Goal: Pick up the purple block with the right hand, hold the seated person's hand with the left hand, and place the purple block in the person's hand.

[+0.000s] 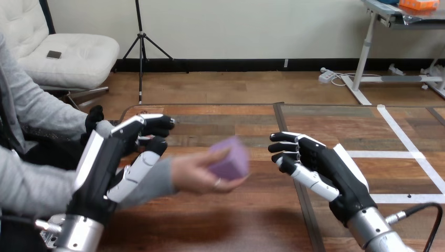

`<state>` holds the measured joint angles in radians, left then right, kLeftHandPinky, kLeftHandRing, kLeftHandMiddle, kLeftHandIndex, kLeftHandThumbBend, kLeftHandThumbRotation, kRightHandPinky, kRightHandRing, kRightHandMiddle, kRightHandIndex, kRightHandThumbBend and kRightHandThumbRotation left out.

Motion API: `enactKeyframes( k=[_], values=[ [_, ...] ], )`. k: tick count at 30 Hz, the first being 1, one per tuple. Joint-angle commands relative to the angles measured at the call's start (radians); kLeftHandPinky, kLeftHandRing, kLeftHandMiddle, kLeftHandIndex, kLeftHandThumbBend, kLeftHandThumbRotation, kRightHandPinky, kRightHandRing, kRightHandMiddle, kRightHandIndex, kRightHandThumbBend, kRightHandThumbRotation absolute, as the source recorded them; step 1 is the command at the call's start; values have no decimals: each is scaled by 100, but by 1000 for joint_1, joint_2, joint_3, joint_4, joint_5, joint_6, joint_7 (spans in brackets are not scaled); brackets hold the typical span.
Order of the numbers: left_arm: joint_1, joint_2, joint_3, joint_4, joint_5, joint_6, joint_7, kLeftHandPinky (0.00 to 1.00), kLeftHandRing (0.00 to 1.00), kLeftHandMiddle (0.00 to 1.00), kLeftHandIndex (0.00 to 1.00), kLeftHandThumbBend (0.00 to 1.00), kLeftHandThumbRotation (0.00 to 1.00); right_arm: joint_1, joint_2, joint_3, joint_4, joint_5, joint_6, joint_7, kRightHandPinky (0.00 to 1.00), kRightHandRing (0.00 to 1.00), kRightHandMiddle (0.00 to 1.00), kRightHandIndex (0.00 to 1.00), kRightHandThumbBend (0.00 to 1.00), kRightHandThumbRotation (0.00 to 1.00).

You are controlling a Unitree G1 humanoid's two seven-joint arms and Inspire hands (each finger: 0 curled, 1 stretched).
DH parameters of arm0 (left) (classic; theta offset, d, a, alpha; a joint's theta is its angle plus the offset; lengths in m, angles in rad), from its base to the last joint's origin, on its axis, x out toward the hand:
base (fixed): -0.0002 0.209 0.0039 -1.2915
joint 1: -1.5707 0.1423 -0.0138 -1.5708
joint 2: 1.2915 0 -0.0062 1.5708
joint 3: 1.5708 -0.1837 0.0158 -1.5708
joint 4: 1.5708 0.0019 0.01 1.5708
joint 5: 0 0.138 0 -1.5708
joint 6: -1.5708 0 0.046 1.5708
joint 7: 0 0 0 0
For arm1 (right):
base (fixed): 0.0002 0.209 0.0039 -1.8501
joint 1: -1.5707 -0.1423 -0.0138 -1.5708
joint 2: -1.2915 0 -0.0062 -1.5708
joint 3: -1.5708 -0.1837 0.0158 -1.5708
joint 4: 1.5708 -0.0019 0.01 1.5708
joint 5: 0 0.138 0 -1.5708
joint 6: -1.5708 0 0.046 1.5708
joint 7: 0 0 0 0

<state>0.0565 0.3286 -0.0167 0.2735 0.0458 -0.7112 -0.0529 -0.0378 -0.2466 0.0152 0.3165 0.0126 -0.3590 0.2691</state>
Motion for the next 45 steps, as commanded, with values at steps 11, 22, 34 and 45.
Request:
enactKeyframes(
  k=[11, 22, 34, 45],
  values=[
    [15, -79, 36, 7, -92, -66, -17, 65, 74, 74, 70, 71, 100, 66, 69, -2, -164, 108, 45, 25, 73, 79, 81, 82, 83, 98],
    [62, -118, 37, 2, -127, -72, -49, 70, 80, 78, 73, 73, 100, 104, 93, 9, -178, 139, 48, 52, 76, 82, 83, 84, 90, 100],
    [113, -156, 26, -21, -208, -34, -124, 90, 90, 84, 78, 77, 100, 135, 121, 11, -166, 168, 47, 85, 81, 85, 86, 86, 87, 100],
    [126, -198, 25, -36, -193, -34, -134, 92, 88, 84, 79, 73, 100, 132, 140, 6, -127, 171, 18, 100, 85, 88, 88, 88, 86, 100]
  ],
)
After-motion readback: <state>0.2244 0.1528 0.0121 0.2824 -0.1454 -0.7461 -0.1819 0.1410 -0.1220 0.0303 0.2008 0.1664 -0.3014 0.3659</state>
